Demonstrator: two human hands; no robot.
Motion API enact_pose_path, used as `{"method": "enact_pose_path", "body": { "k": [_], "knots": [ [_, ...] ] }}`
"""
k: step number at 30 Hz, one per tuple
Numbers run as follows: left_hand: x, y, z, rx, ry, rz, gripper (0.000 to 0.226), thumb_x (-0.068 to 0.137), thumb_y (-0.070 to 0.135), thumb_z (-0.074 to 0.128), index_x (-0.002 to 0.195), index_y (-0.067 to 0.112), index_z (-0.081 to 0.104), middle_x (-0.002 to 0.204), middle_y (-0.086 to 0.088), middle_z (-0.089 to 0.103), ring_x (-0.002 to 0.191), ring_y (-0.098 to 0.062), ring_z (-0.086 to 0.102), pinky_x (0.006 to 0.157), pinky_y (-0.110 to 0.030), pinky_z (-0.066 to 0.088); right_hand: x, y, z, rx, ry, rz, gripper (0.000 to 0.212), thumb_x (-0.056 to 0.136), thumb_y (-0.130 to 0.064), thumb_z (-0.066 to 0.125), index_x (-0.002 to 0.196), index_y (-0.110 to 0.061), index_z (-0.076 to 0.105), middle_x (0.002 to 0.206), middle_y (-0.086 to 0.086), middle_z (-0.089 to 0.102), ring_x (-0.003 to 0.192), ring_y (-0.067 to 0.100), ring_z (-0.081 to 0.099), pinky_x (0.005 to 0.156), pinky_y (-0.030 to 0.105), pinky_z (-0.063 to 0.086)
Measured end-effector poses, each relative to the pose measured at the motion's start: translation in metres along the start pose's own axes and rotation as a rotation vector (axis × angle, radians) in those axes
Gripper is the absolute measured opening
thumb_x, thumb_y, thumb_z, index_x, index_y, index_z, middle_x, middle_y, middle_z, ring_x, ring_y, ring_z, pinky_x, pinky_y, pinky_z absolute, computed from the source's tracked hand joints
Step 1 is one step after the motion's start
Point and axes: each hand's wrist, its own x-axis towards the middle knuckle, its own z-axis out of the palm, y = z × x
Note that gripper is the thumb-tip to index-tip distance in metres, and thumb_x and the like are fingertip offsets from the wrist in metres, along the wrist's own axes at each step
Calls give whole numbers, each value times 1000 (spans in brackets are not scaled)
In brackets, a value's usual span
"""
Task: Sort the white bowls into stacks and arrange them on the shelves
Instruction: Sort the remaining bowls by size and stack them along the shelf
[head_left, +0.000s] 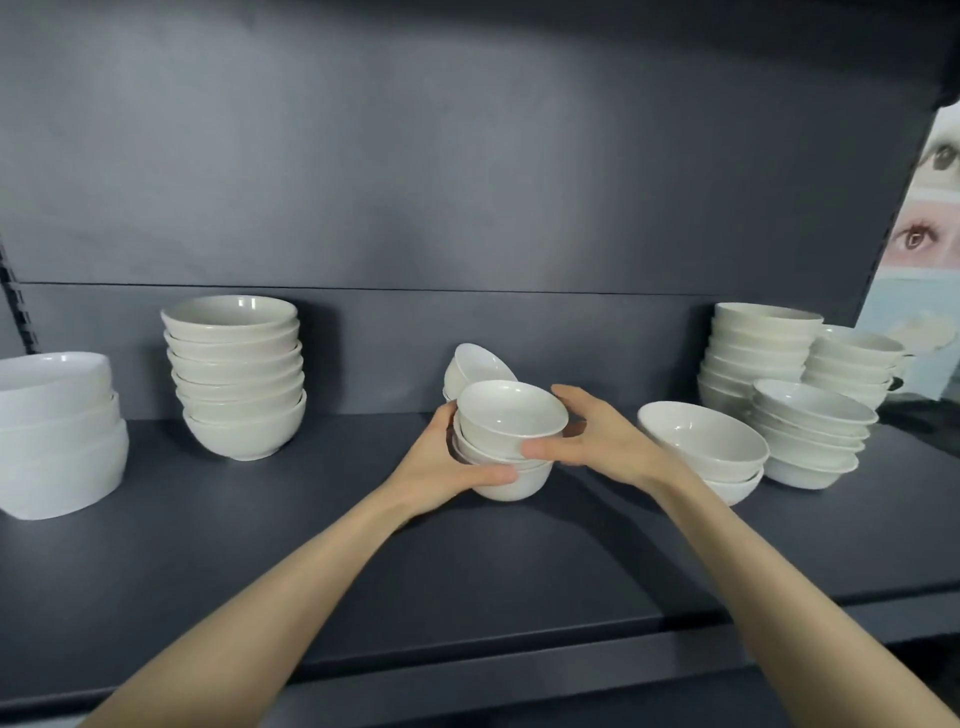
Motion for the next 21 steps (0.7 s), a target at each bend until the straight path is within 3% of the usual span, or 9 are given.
{"method": "enact_pose_path", "body": {
  "k": [2,5,9,15,21],
  "knots": [
    [1,2,1,-10,7,15,82,64,9,88,127,33,40,118,22,58,105,13,57,78,-10,50,1,0,1,13,10,4,92,61,-43,86,138,-20,42,129,-10,57,117,12,56,102,40,47],
    [1,3,0,-31,31,18,72,64,9,88,116,37,47,115,21,62,99,13,60,75,-10,50,3,1,3,39,32,-18,77,52,-49,84,119,-27,55,113,-9,64,106,12,63,92,44,54],
    [-3,2,-6,-60,51,3,74,61,15,90,121,28,51,116,15,65,100,6,63,76,-14,52,8,-1,9,71,52,-43,59,64,-32,87,112,-32,54,115,-8,62,106,12,62,84,41,58],
    [-20,-5,-44,-48,105,-15,88,41,37,88,122,28,53,111,17,68,100,4,65,77,-15,52,23,-16,47,79,48,-64,91,46,-54,85,126,-26,50,121,-11,59,111,11,59,88,40,55],
    [-27,-17,-81,-30,177,-26,70,58,14,91,115,30,55,109,14,69,99,2,65,78,-16,52,45,-34,83,129,33,-87,72,62,-35,88,124,-23,53,111,-16,59,110,11,58,93,37,53]
  ]
}}
